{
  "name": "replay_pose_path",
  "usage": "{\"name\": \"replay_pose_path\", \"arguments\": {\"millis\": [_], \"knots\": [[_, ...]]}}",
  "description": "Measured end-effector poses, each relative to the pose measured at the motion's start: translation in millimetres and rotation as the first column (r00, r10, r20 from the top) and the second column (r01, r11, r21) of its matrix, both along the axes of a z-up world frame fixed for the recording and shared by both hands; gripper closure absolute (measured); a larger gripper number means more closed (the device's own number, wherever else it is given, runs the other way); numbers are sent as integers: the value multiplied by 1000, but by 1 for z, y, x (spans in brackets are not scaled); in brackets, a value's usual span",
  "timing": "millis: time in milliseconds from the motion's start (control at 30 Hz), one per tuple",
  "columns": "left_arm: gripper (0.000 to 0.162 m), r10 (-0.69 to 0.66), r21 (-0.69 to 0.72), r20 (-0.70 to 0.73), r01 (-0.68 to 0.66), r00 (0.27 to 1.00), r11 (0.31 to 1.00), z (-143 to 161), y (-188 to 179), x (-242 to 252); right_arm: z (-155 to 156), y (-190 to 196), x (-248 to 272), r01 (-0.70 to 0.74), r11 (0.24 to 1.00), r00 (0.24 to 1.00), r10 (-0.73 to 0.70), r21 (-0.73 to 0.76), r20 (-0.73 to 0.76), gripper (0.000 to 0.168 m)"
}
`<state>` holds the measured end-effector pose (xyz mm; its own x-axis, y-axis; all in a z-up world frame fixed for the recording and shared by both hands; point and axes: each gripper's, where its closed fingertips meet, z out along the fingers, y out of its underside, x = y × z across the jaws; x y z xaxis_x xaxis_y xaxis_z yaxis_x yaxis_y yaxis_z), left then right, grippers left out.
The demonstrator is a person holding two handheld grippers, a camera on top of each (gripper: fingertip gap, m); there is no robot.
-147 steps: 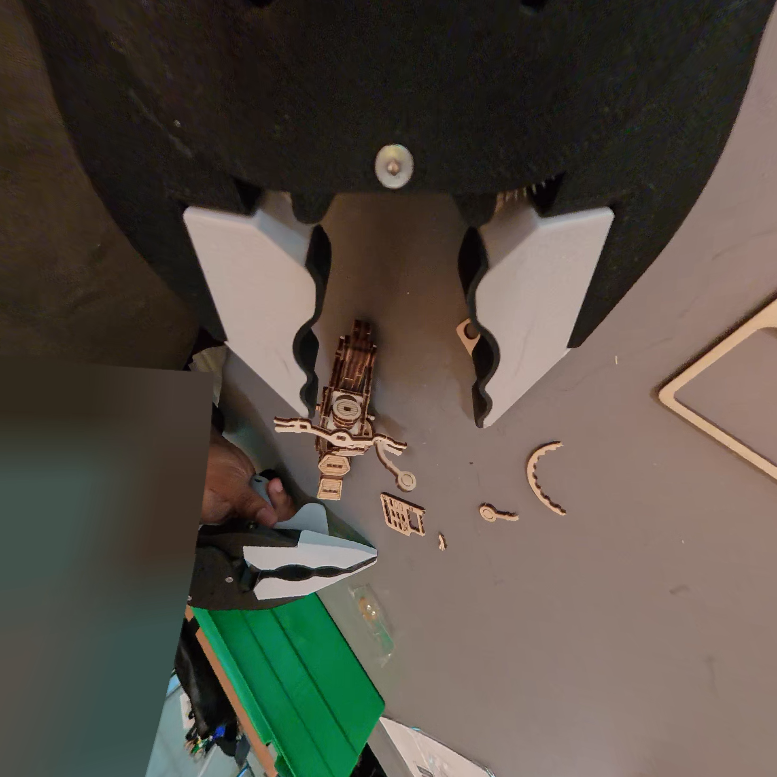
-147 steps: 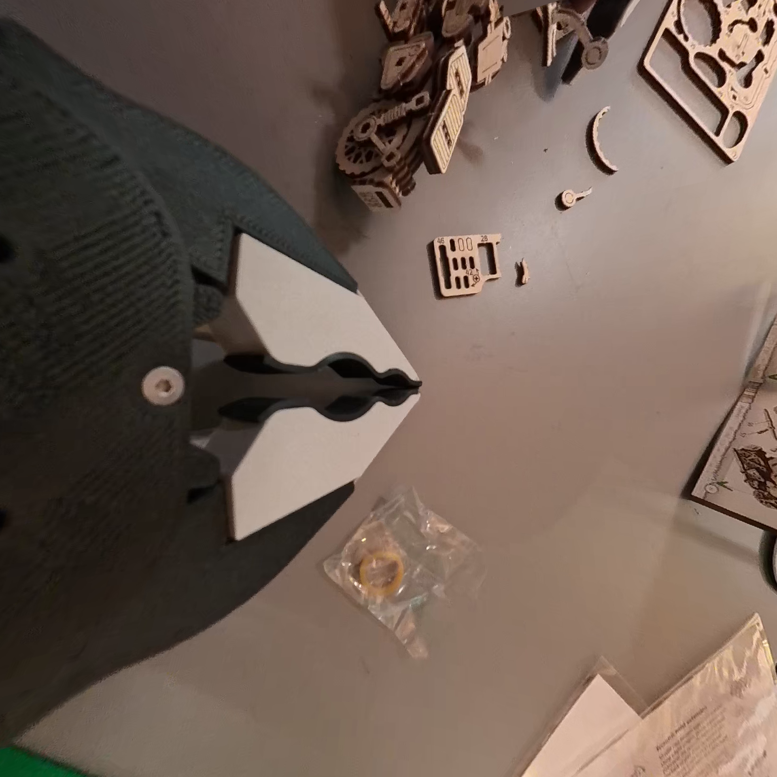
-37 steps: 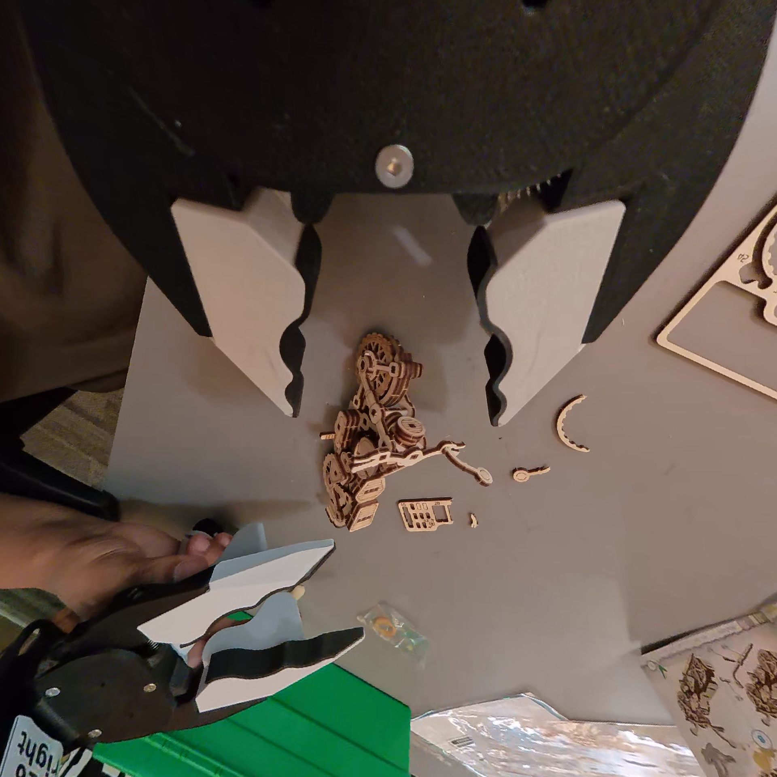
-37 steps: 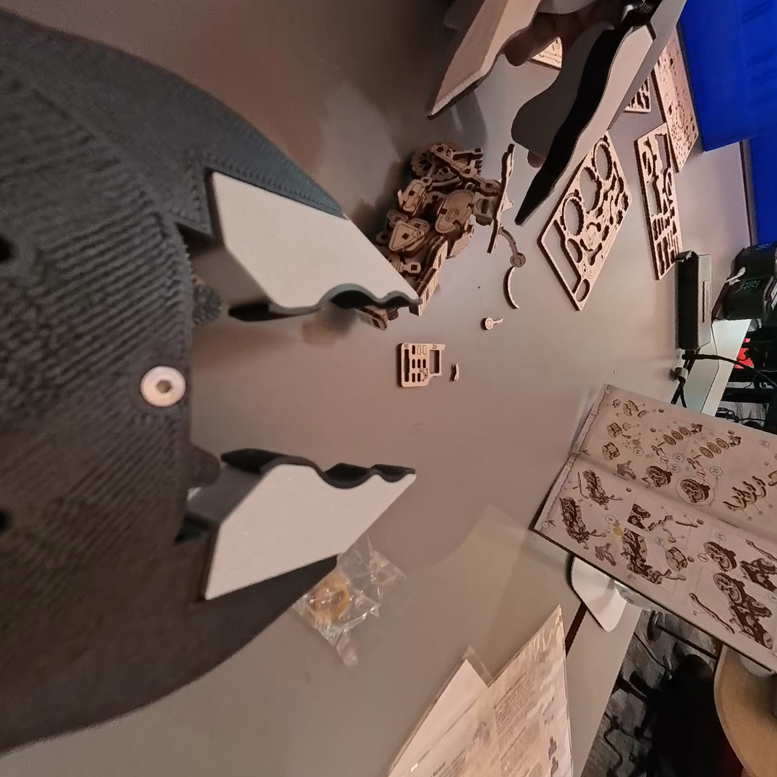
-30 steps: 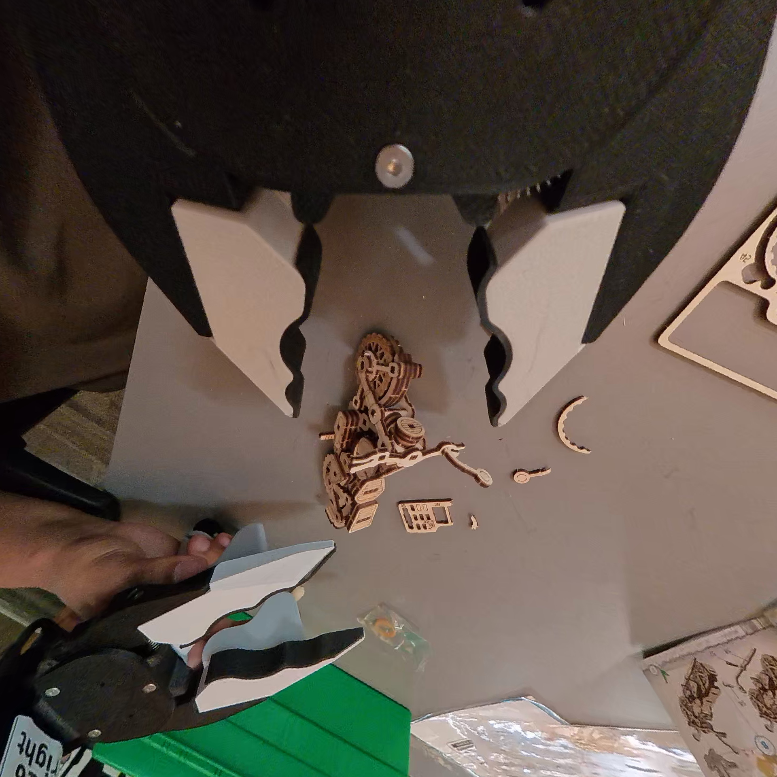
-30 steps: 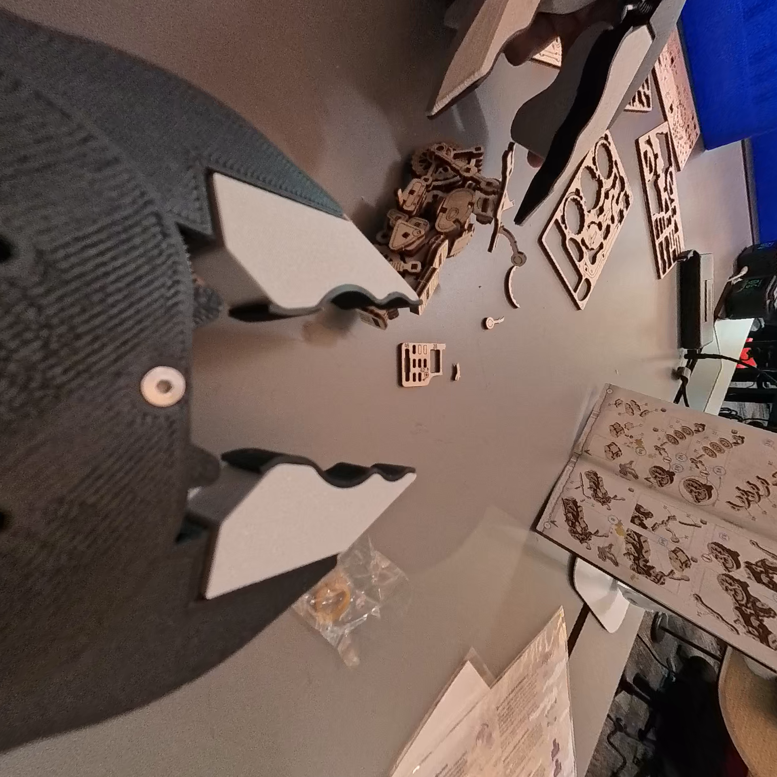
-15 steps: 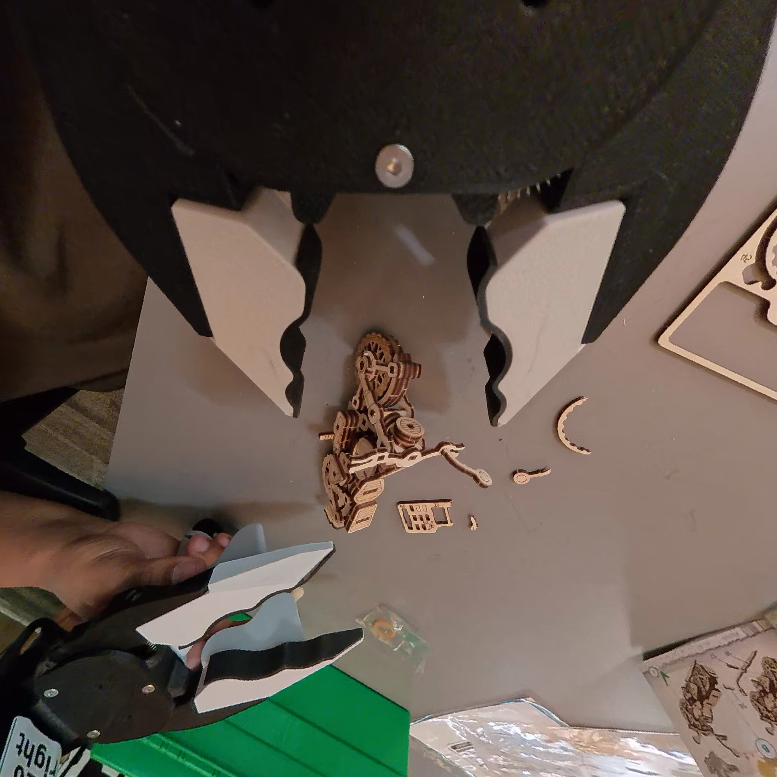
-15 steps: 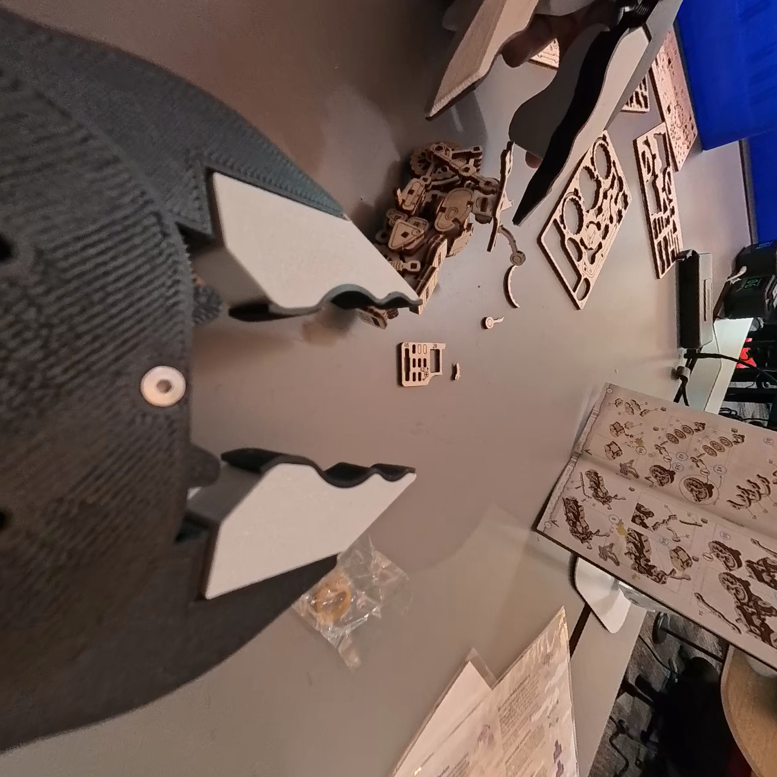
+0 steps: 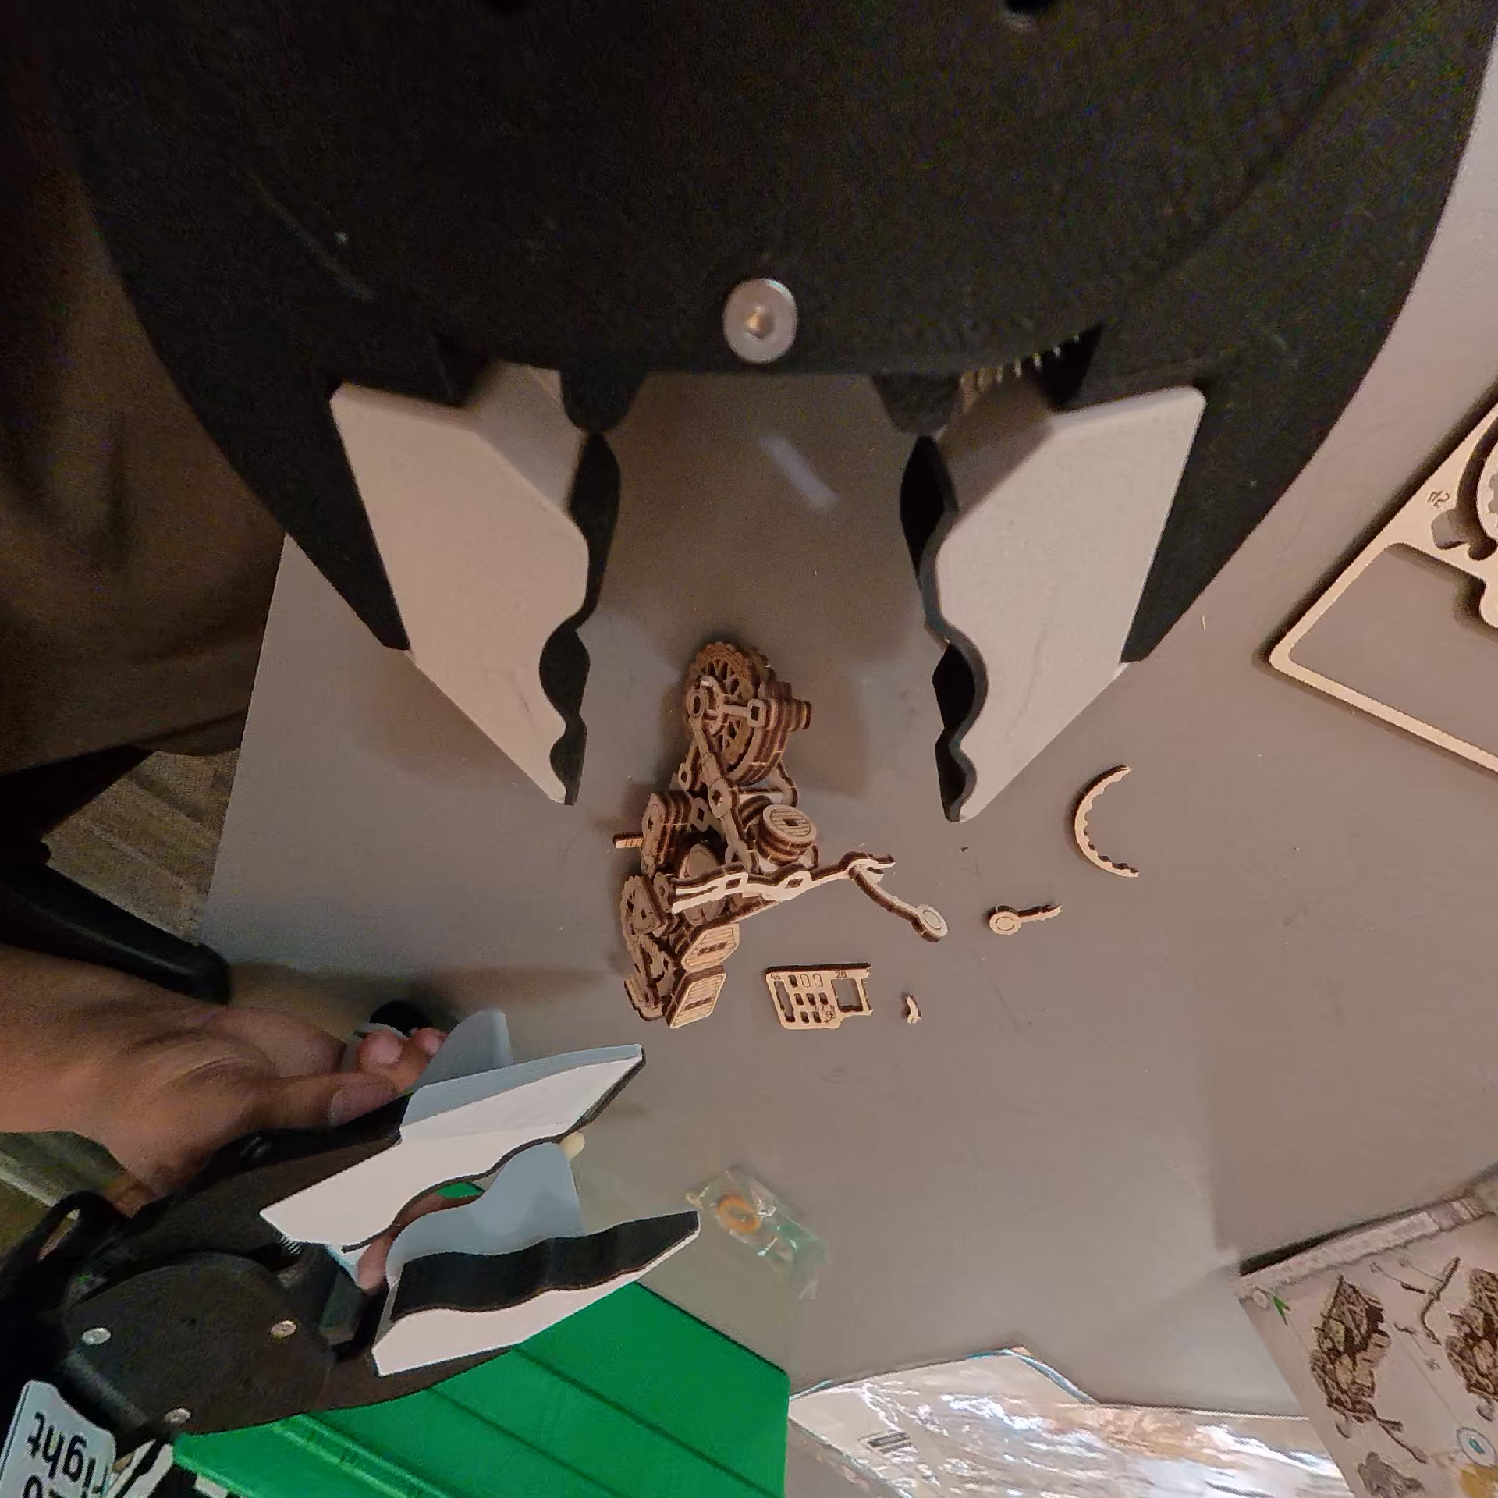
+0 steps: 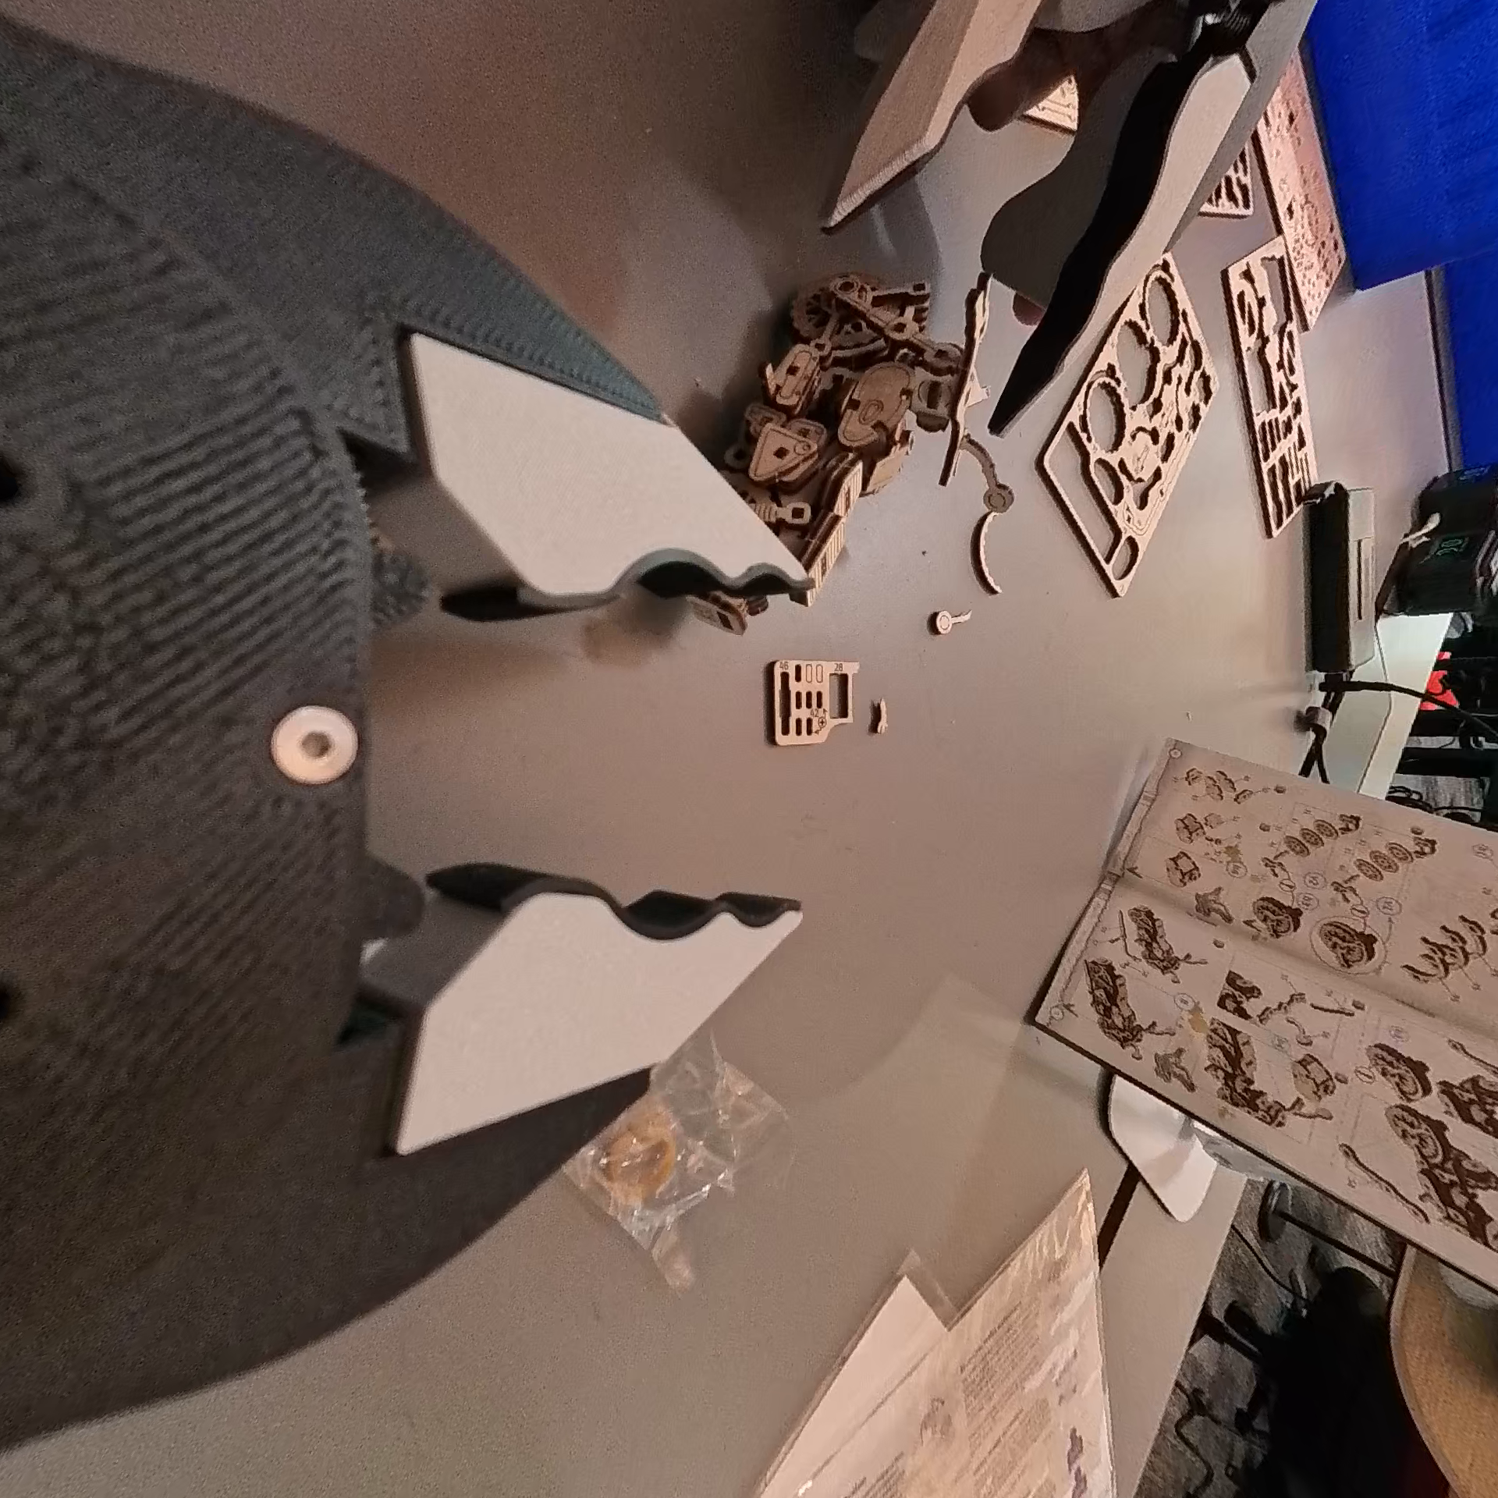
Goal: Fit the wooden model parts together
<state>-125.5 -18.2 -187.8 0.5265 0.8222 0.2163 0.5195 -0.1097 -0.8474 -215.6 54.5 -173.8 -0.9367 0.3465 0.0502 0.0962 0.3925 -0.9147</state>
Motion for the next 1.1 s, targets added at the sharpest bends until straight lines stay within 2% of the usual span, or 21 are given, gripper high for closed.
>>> {"name": "replay_pose_path", "arguments": {"millis": [700, 1000, 1100], "knots": [[78, -3, -3, 2, 3, 1000, 1000, -1, 0, 0, -1, -1, 2, -13, 1000, 1000, 13, 4, 0, 95], [81, -10, -6, 1, 10, 1000, 1000, -1, 1, 1, -2, -9, 22, -128, 992, 991, 128, 4, 24, 100], [84, -19, -12, 1, 19, 1000, 1000, -1, 3, 2, -5, -12, 34, -189, 982, 979, 188, 6, 78, 98]]}}
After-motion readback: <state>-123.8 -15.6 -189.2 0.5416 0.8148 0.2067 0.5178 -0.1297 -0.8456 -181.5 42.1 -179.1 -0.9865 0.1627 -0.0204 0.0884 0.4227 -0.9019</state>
